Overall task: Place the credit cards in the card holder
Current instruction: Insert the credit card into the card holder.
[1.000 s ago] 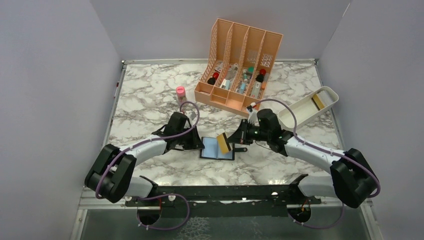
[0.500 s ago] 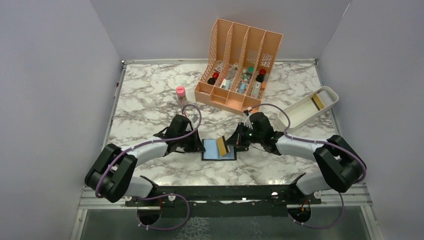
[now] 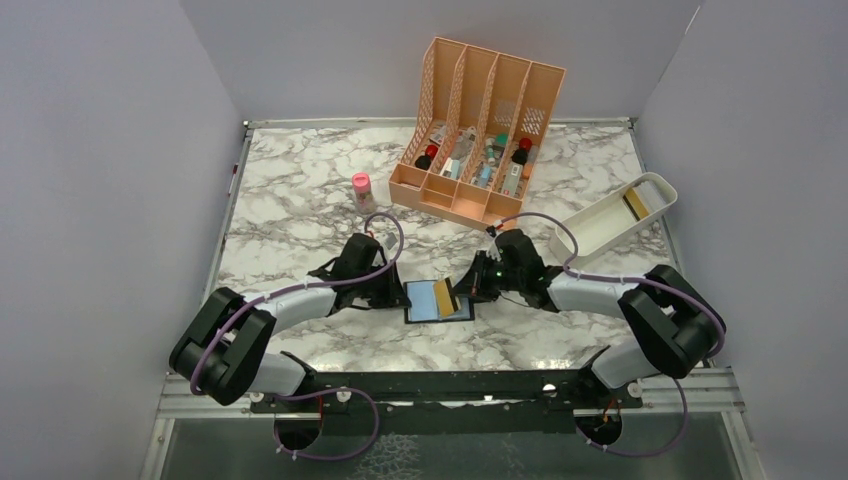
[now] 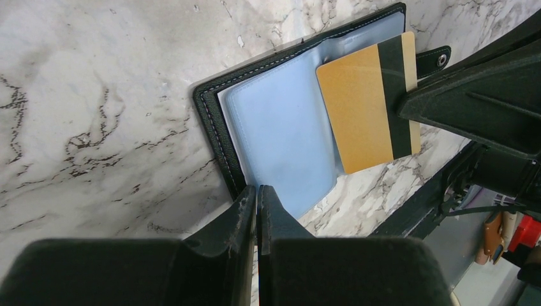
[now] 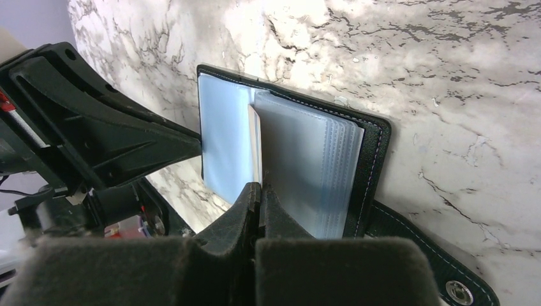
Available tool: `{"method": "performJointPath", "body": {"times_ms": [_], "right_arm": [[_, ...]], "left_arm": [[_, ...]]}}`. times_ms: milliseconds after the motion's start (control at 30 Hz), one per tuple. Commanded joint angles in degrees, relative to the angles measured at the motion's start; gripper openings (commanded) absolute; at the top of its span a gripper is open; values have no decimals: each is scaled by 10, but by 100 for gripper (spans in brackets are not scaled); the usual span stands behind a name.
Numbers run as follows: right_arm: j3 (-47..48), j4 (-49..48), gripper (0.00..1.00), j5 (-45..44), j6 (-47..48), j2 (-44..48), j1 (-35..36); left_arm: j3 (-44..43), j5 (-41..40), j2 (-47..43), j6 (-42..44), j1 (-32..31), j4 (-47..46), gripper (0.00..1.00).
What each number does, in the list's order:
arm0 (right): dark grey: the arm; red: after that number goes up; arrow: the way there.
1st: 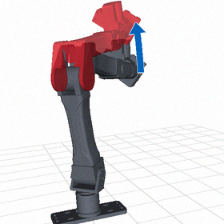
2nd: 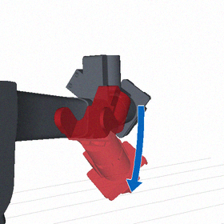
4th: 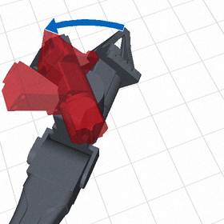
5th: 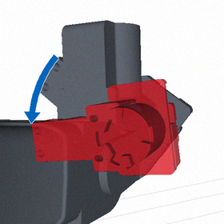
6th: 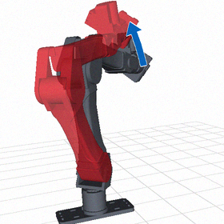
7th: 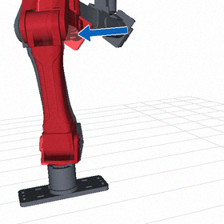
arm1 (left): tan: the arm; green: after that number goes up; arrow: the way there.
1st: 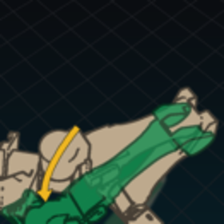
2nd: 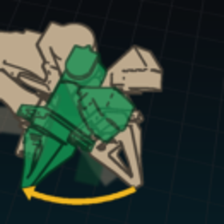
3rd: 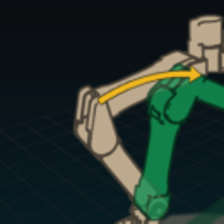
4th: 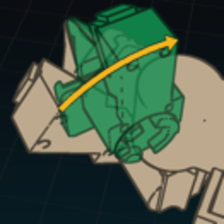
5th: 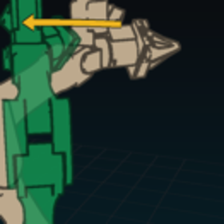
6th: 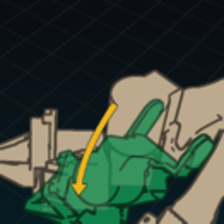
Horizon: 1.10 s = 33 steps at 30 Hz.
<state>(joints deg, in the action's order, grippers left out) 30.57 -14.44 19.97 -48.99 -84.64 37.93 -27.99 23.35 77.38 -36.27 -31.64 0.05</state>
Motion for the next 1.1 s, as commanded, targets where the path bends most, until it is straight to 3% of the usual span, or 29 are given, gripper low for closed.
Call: {"method": "performJointPath", "body": {"times_ms": [0,733,1067], "right_arm": [[-3,-6,1,-20,7,-12,9],[-23,-102,1,-7,-29,-55,20],[-13,-98,4,-25,-32,-65,43]], "left_arm": [[11,-10,-6,-6,-4,-19,8],[18,-22,-9,-5,-9,-22,8],[15,-19,-8,-7,-12,-24,8]]}}
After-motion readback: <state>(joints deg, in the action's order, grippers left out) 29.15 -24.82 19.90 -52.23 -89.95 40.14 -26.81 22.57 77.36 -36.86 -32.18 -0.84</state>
